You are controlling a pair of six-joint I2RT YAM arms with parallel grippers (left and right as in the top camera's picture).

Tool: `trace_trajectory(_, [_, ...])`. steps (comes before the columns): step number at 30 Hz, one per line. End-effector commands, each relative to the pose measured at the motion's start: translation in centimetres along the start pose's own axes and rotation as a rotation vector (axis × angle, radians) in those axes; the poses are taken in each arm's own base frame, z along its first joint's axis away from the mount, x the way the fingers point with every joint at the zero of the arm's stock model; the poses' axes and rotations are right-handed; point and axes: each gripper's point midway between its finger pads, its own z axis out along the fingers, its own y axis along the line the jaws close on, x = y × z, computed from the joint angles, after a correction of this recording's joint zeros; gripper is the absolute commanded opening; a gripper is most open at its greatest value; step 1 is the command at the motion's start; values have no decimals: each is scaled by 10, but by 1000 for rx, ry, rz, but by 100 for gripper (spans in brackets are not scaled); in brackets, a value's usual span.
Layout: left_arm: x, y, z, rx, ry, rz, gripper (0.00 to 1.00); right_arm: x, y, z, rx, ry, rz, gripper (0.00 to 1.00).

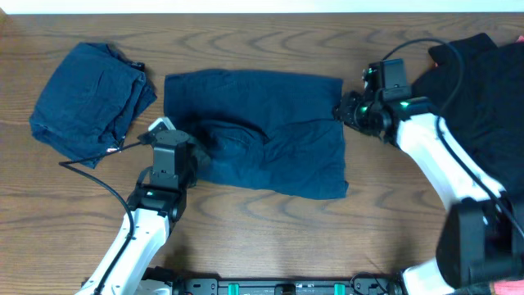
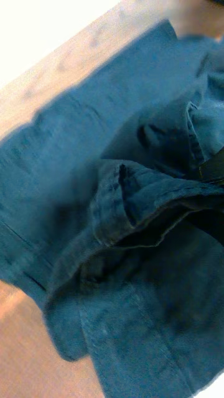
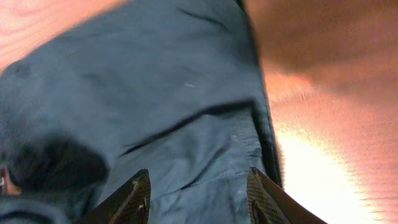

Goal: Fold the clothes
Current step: 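Fold the near hem up toward the far edge with both grippers, then release the fold and move the right gripper to the shorts' right end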

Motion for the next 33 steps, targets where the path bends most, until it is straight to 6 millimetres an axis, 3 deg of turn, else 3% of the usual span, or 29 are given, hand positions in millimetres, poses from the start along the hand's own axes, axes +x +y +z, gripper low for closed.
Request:
trace_trajectory(1, [5, 3, -3, -13, 32, 17, 6, 6, -11, 27, 43, 45, 231, 49])
trace_trajectory(9, [9, 7, -3, -29, 46, 18, 6, 0, -15, 69, 24, 40, 326, 51])
trace_trajectory(15, [10, 8, -3, -35, 52, 19, 6, 9, -24, 83, 52, 77, 333, 56])
trace_trajectory(23, [10, 9, -3, -38, 54, 19, 6, 25, -17, 93, 47, 124, 311, 57])
trace_trajectory(26, [11, 10, -3, -41, 56, 19, 6, 24, -18, 93, 56, 114, 305, 46])
trace_trajectory(30, [11, 10, -3, -41, 56, 19, 6, 29, -22, 92, 76, 131, 296, 2])
trace_trajectory(33, [11, 10, -3, -41, 56, 19, 6, 33, -26, 91, 91, 144, 304, 1])
